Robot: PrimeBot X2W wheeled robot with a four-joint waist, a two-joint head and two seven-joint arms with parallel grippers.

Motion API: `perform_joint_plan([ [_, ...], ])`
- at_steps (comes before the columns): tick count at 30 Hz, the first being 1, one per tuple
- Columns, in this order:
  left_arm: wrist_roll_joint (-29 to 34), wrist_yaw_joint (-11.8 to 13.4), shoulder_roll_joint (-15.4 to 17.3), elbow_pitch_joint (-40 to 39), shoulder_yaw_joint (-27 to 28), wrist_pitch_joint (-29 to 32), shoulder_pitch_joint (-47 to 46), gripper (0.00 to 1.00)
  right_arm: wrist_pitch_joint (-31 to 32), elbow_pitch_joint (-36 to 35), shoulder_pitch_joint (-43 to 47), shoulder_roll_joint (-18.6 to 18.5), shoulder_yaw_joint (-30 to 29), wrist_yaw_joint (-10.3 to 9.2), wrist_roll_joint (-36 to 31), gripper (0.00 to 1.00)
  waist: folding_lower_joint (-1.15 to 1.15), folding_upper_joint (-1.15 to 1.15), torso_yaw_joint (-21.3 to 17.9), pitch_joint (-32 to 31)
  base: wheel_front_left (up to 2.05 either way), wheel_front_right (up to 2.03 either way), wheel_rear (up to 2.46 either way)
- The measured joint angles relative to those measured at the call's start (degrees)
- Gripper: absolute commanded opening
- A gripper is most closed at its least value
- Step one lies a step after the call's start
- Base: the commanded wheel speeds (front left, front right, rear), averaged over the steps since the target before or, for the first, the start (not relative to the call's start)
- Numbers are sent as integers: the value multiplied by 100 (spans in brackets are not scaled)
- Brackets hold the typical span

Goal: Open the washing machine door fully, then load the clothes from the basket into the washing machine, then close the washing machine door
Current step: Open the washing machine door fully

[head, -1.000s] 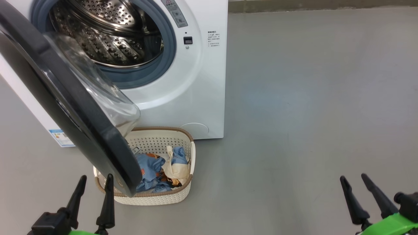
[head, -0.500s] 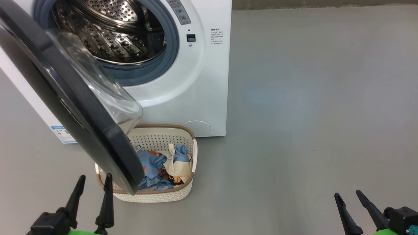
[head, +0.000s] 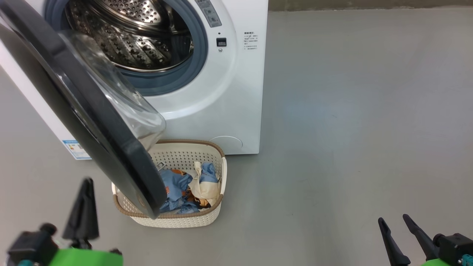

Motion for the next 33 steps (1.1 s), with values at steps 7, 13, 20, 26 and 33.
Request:
perform_joint_plan([
  [7, 51, 67, -137, -1050, -60, -2, -315, 0, 0, -56, 4, 2, 1, 0, -3, 100, 0, 0, 23, 10, 0, 0, 0],
  [13, 115, 103, -176, -1685, -915, 111, -606, 0, 0, -90, -4, 2, 14, 0, -4, 100, 0, 0, -2, 101, 0, 0, 0],
  [20, 101, 118, -186, -1291, -1936, 361, -903, 0, 0, -98, -69, 2, 56, 0, -4, 100, 0, 0, -67, 221, 0, 0, 0],
  [26, -218, 278, -189, -245, -2150, 312, -1038, 0, 0, -99, -103, 1, 66, 0, -4, 100, 0, 0, -136, 320, 0, 0, 0],
  [33, -445, 337, -191, 559, -2145, 141, -1284, 0, 0, -103, -188, 1, 54, 0, -5, 100, 0, 0, -148, 377, 0, 0, 0],
])
